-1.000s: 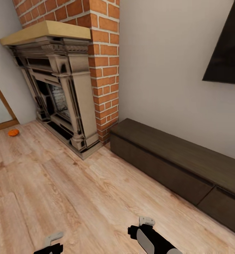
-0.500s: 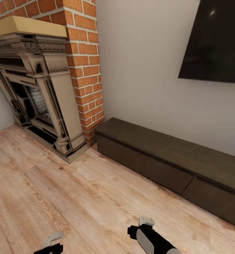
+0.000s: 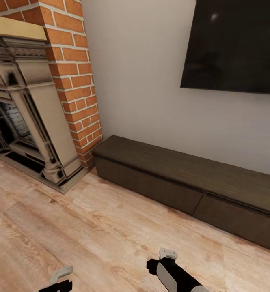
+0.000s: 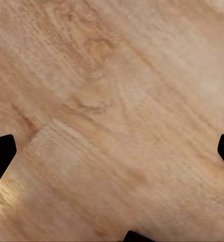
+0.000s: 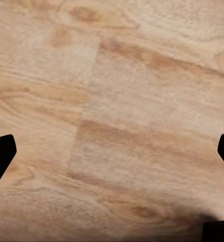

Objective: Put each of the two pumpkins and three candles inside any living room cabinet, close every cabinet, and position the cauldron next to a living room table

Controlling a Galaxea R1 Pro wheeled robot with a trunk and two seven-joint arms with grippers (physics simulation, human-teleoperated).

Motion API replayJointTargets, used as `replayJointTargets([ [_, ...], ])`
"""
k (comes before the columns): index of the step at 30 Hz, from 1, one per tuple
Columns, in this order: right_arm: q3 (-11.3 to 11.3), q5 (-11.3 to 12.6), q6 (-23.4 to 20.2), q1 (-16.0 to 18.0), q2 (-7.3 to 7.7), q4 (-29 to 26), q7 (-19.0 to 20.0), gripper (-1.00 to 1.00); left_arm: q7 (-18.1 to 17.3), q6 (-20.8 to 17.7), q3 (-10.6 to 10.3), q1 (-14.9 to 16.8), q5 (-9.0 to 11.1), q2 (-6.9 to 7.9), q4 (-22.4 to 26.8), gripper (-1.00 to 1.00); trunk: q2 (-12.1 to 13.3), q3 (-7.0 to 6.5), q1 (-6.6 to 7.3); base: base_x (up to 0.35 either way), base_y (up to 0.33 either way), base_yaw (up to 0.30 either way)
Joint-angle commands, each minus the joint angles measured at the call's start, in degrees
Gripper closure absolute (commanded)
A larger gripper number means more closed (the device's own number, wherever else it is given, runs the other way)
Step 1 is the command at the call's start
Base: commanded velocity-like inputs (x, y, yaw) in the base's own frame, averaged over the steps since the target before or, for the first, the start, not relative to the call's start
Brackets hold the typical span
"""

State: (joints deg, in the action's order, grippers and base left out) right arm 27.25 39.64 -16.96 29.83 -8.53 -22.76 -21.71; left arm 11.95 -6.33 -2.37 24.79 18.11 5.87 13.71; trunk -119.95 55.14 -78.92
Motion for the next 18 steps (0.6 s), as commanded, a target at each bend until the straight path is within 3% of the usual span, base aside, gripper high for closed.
replayJointTargets([
  [1, 0.0, 0.0, 0.0, 0.0, 0.0, 0.0, 0.0, -1.0, 0.0, 0.0, 0.0, 0.0, 0.0, 0.0, 0.0, -1.0, 0.0, 0.02, 0.0, 0.0, 0.134, -0.275],
  [18, -0.2, 0.1, 0.2, 0.0, 0.09, 0.0, 0.0, -1.0, 0.0, -0.1, 0.0, 0.0, 0.0, -0.07, 0.0, -1.0, 0.0, 0.09, 0.0, 0.0, 0.024, -0.277],
])
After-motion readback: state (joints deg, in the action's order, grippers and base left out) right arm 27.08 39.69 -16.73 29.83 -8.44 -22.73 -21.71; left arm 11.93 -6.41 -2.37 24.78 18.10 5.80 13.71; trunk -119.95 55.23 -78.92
